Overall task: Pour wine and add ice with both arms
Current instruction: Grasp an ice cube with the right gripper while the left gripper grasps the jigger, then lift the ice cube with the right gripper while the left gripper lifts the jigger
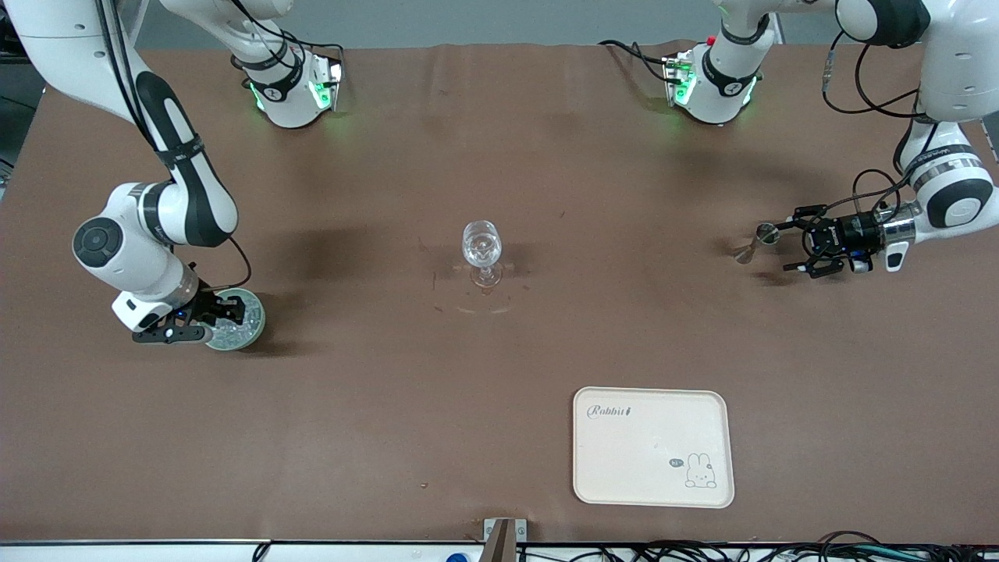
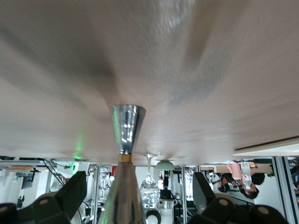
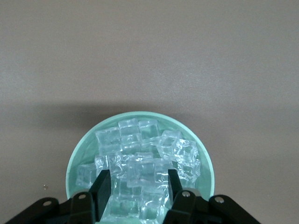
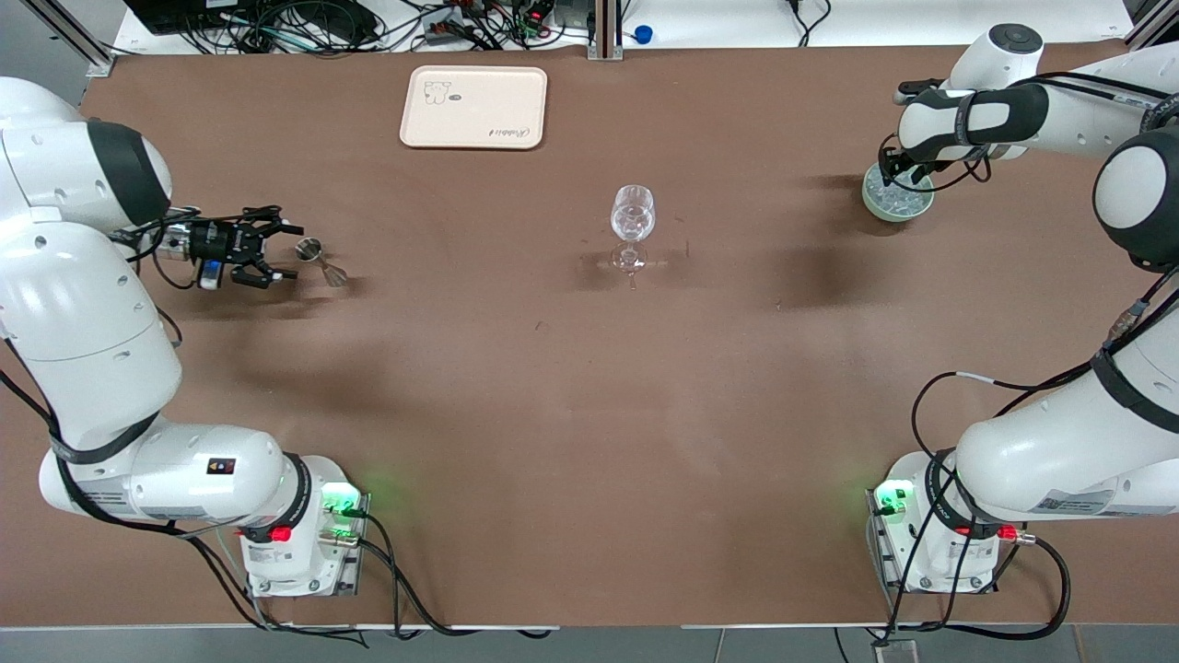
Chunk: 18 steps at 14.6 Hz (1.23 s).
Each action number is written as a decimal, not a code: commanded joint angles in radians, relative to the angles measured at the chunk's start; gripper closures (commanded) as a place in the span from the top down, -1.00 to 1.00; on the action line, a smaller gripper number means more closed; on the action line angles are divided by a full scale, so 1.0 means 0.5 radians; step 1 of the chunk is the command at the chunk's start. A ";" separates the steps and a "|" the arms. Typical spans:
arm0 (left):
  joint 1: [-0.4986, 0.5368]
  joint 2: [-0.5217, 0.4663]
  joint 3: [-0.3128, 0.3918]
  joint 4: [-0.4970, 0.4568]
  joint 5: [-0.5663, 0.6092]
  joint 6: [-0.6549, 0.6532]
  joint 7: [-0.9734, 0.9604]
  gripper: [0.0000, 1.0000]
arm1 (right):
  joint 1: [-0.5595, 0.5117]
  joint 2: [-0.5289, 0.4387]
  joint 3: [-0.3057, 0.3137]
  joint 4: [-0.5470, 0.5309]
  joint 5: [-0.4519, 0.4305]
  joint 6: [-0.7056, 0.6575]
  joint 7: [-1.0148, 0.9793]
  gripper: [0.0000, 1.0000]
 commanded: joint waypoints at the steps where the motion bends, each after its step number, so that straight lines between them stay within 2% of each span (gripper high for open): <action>1: -0.025 -0.010 -0.044 -0.127 -0.218 0.054 0.079 1.00 | -0.012 0.017 0.008 -0.021 -0.032 0.047 -0.010 0.15; 2: -0.019 -0.010 -0.093 -0.152 -0.231 0.106 0.134 1.00 | -0.012 0.017 0.008 -0.021 -0.032 0.047 -0.010 0.15; 4: -0.007 0.012 -0.093 -0.213 -0.228 0.115 0.309 1.00 | -0.015 0.020 0.008 -0.015 -0.032 0.044 -0.010 0.15; 6: -0.004 0.006 -0.093 -0.241 -0.228 0.112 0.331 1.00 | -0.019 0.020 0.008 -0.012 -0.032 0.044 -0.010 -0.02; 10: 0.009 0.003 -0.090 -0.232 -0.228 0.103 0.294 1.00 | -0.025 0.023 0.008 -0.008 -0.032 0.047 -0.010 -0.04; 13: 0.027 0.006 -0.084 -0.238 -0.228 0.091 0.291 0.85 | -0.025 0.044 0.008 -0.008 -0.032 0.059 -0.010 -0.04; 16: 0.052 0.009 -0.069 -0.232 -0.228 -0.001 0.282 0.47 | -0.025 0.066 0.008 -0.008 -0.032 0.084 -0.010 -0.05; 17: 0.052 0.009 -0.069 -0.232 -0.228 -0.001 0.282 0.33 | -0.025 0.066 0.008 -0.008 -0.032 0.087 -0.010 -0.12; 18: 0.055 0.009 -0.069 -0.232 -0.228 -0.004 0.282 0.27 | -0.025 0.069 0.008 -0.008 -0.032 0.087 -0.007 -0.12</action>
